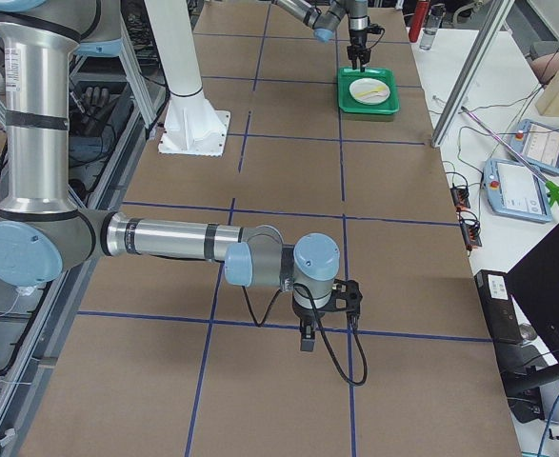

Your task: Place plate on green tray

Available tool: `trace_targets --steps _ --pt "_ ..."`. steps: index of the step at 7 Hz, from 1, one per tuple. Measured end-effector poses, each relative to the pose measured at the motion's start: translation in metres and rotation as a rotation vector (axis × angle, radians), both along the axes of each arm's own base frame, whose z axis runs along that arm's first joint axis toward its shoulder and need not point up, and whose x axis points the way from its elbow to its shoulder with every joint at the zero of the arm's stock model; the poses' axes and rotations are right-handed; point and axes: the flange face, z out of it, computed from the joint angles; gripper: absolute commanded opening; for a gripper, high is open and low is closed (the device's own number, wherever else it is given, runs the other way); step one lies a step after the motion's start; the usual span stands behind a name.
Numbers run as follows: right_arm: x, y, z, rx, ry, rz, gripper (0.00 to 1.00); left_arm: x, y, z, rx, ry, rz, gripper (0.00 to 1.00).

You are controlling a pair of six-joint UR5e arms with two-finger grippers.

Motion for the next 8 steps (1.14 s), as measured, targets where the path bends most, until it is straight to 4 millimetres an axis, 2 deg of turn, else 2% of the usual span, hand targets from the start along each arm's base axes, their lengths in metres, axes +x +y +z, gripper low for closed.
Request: trace_targets --steps 1,3,4,5,6,7,8 --pt "0.000 0.000 0.000 0.000 0.000 0.000 1.00 -0.037 0.023 0.021 0.092 -0.017 0.051 0.67" --pt "0.000 0.000 0.000 0.000 0.000 0.000 1.00 -0.133 0.063 0.091 0.317 -0.103 0.165 0.67" --pt "0.000 0.000 0.000 0.000 0.000 0.000 1.00 -0.181 0.076 0.122 0.426 -0.174 0.223 0.67" --pt "0.000 0.000 0.000 0.000 0.000 0.000 1.00 -0.234 0.081 0.143 0.508 -0.253 0.283 0.68" --pt "0.000 0.000 0.000 0.000 0.000 0.000 1.00 -0.287 0.086 0.154 0.556 -0.318 0.348 0.69" --pt "0.000 0.000 0.000 0.000 0.000 0.000 1.00 -0.337 0.094 0.154 0.557 -0.355 0.397 0.80" --pt "0.000 0.000 0.000 0.000 0.000 0.000 1.00 -0.370 0.103 0.148 0.515 -0.358 0.421 1.00"
